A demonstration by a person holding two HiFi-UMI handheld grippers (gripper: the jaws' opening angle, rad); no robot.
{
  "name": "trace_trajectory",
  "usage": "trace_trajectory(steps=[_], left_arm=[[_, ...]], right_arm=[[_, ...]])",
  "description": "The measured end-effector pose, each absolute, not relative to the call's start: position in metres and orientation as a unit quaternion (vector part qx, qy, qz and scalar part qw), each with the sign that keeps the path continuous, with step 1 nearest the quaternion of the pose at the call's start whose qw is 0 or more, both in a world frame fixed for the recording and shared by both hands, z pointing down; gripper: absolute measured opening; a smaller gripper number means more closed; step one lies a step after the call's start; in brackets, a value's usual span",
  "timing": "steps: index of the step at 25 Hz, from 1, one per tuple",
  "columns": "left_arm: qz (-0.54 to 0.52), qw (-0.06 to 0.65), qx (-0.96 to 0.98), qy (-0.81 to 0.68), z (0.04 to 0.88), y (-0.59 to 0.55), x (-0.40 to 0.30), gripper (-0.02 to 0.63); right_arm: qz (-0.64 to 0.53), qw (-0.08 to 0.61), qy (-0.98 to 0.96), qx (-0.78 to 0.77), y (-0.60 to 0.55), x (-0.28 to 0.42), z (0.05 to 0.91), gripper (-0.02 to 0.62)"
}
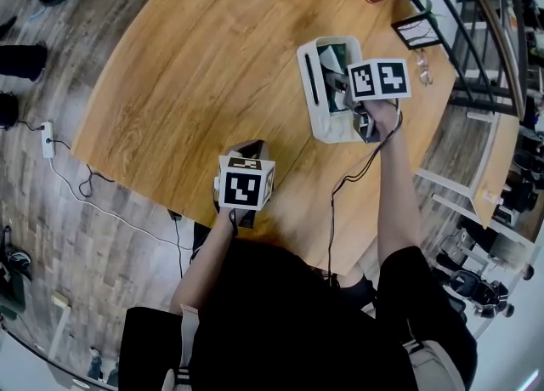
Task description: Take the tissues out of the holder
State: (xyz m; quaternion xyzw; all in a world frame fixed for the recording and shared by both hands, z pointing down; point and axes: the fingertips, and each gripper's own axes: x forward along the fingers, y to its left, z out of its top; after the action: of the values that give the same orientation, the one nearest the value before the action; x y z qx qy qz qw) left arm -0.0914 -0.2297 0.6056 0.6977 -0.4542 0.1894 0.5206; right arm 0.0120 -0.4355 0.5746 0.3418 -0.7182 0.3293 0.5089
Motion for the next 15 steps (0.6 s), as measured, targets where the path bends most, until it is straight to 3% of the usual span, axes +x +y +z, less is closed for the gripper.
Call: trace_trajectory(steps=[15], left_arm=[[0.180, 0.506, 0.709, -0.457, 0.573, -0.234, -0.086, 0.011]], right_arm=[[0.303, 0.452, -0.754, 0.369, -0.430, 0.026, 0.514, 0.184]])
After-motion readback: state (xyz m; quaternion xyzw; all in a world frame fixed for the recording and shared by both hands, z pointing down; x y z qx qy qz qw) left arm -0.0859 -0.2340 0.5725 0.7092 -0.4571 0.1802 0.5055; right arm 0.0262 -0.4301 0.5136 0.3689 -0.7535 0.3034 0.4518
